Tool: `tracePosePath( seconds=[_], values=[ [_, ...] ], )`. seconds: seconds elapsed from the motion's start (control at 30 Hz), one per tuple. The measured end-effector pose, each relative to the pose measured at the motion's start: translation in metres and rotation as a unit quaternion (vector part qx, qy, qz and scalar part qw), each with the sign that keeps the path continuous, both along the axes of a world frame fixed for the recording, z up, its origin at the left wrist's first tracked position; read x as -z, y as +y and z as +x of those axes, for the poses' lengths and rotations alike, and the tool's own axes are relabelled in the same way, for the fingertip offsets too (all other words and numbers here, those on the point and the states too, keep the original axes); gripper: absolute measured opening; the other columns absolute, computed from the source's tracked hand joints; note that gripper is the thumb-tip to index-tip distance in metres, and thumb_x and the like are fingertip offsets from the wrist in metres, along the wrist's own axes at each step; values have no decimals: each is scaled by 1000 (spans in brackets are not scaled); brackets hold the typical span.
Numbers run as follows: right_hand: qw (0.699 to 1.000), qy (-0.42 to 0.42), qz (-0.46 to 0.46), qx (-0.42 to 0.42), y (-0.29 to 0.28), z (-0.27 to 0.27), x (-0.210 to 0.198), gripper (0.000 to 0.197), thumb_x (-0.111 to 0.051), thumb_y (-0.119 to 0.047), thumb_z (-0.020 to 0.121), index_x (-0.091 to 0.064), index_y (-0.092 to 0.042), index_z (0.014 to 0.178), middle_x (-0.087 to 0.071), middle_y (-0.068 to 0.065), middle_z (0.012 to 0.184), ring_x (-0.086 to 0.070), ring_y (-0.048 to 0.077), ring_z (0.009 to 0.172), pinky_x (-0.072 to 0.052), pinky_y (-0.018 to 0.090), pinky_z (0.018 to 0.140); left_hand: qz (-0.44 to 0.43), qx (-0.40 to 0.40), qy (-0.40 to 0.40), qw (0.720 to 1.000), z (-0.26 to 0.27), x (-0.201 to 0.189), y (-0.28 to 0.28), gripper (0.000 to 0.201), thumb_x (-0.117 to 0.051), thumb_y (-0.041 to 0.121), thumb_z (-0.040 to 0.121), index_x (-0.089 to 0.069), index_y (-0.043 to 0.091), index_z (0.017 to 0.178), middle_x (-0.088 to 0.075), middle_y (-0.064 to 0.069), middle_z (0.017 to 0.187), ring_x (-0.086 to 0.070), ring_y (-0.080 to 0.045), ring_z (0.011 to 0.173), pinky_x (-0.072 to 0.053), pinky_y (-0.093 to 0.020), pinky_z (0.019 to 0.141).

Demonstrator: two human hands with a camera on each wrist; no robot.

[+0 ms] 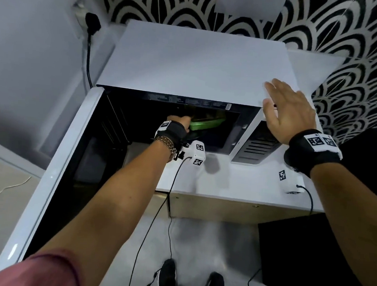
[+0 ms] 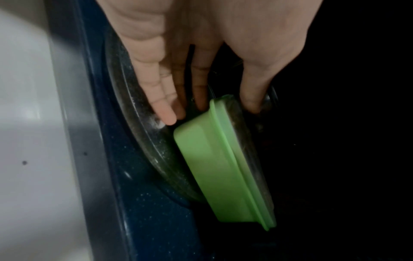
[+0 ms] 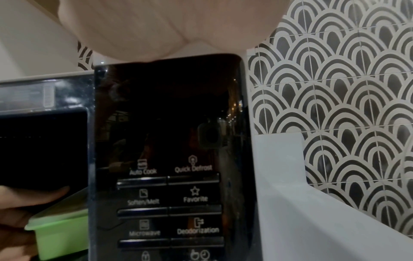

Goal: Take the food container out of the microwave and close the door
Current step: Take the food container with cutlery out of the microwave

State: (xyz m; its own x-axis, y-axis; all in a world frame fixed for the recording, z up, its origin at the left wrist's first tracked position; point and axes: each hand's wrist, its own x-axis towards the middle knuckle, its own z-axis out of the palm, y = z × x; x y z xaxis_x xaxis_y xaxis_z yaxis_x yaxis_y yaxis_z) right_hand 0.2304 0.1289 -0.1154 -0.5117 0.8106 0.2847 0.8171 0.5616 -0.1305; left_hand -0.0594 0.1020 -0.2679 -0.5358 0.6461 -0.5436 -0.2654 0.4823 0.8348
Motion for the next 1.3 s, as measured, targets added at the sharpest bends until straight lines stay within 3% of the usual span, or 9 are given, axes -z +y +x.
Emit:
tracePosePath(
  seconds=[0.13,0.3,0.43,0.53,0.67,0.77,0.9,1.0,1.3],
  values=[
    [1000,0,3,4,0,-1,0,58,-22,-49,104,-36,-24,155,-35,2,164,-31,21,151,-25,51,124,-15,39,12,999,7,-22,-10,11,-59,19,63,-56,8,65,-60,-5,72,-66,-30,88,-58,-45,88],
    [1000,10,3,-10,2,1,1,62,-21,-51,103,-38,-21,154,-37,5,163,-31,21,152,-25,52,123,-3,87,26,996,12,-40,-19,53,-58,22,77,-57,-4,123,-56,-8,99,-58,-23,86,-58,-36,89],
    [991,131,-19,-2,0,-1,4,59,-42,-51,100,-49,-16,147,-43,8,158,-36,24,149,-33,48,121,-18,104,49,993,9,-45,-24,54,-54,22,77,-56,-7,123,-63,-14,107,-64,-27,94,-57,-39,91],
    [953,293,64,-38,-28,-21,8,39,-62,-21,96,-62,-3,130,-56,16,143,-49,29,137,-43,22,112,-30,129,83,988,0,-40,-25,65,-45,29,64,-60,-5,117,-63,-23,124,-63,-35,112,-55,-42,93],
    [923,335,162,-97,-80,-60,26,12,-65,-4,92,-74,4,96,-73,17,107,-67,34,103,-50,34,99,-29,125,116,985,-12,-28,-20,51,-43,27,60,-63,-7,92,-64,-33,115,-64,-43,105,-54,-49,92],
    [936,322,81,-114,-97,-79,56,11,-66,-3,91,-75,2,90,-75,14,96,-68,30,94,-52,31,92,-27,125,113,985,-11,-38,-34,55,-47,29,77,-57,-8,115,-60,-29,125,-61,-40,114,-53,-46,96],
    [956,256,-145,2,-94,-104,85,35,-59,-16,97,-63,-1,128,-64,16,135,-59,32,126,-39,28,108,-9,99,103,990,-20,-31,-50,59,-42,38,73,-52,1,118,-59,-25,123,-59,-39,116,-51,-48,98],
    [913,266,-286,119,-79,-121,94,48,-47,-28,105,-46,-6,148,-55,17,148,-48,35,138,-35,32,112,20,87,109,990,-22,-31,-61,16,-46,34,88,-51,19,83,-57,-14,105,-61,-34,106,-52,-50,96],
    [784,443,-395,182,-64,-142,114,40,-49,-27,106,-60,-2,134,-63,22,135,-58,36,127,-46,38,106,84,81,103,988,-13,-26,-92,24,-50,32,91,-39,22,73,-54,-11,81,-64,-41,93,-55,-65,76]
  ],
)
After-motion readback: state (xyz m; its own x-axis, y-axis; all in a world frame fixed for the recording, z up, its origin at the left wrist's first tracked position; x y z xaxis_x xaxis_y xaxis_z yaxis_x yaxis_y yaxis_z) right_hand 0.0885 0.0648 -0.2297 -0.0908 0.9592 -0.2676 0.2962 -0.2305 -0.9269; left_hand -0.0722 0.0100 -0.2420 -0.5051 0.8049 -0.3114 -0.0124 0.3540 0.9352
